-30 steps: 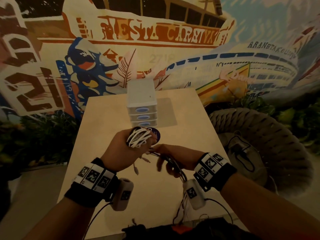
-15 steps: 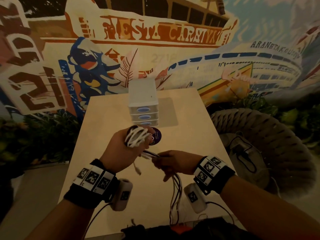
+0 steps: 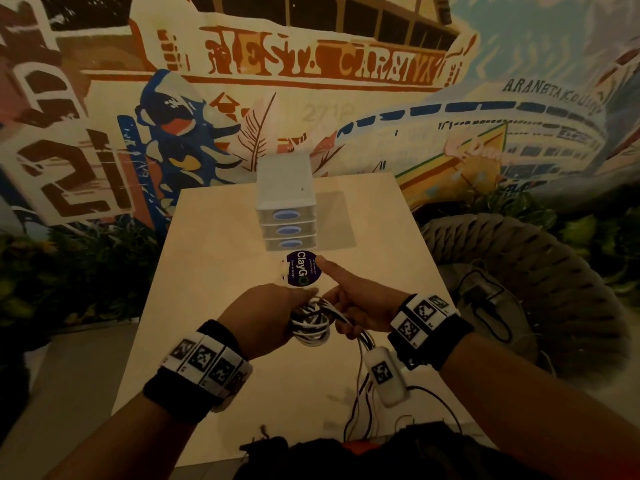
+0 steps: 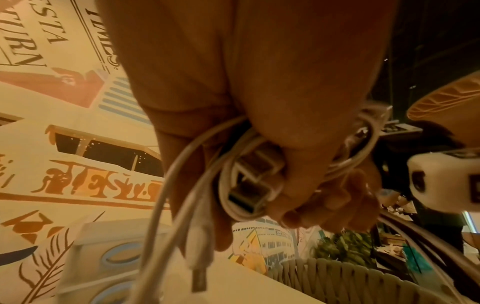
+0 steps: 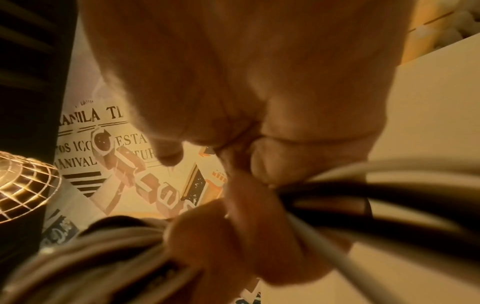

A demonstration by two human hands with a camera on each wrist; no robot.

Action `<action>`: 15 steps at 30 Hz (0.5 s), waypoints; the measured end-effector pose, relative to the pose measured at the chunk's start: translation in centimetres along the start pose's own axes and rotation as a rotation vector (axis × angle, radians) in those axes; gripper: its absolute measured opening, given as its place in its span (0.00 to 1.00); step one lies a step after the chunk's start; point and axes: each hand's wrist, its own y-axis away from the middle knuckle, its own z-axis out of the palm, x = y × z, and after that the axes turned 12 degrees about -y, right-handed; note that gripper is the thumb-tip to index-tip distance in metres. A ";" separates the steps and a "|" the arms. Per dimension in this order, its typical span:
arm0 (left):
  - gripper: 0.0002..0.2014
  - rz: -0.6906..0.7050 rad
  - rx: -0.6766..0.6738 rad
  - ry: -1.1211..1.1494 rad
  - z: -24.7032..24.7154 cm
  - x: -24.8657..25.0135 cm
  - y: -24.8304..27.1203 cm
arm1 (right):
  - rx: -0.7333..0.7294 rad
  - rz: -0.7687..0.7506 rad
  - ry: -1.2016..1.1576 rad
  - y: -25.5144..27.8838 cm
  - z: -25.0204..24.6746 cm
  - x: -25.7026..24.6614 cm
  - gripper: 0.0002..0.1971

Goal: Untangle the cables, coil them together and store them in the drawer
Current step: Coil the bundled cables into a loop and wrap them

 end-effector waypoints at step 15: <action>0.09 -0.148 -0.110 -0.178 0.7 2.4 -0.6 | 0.063 0.050 0.818 -0.7 2.8 -1.5 0.18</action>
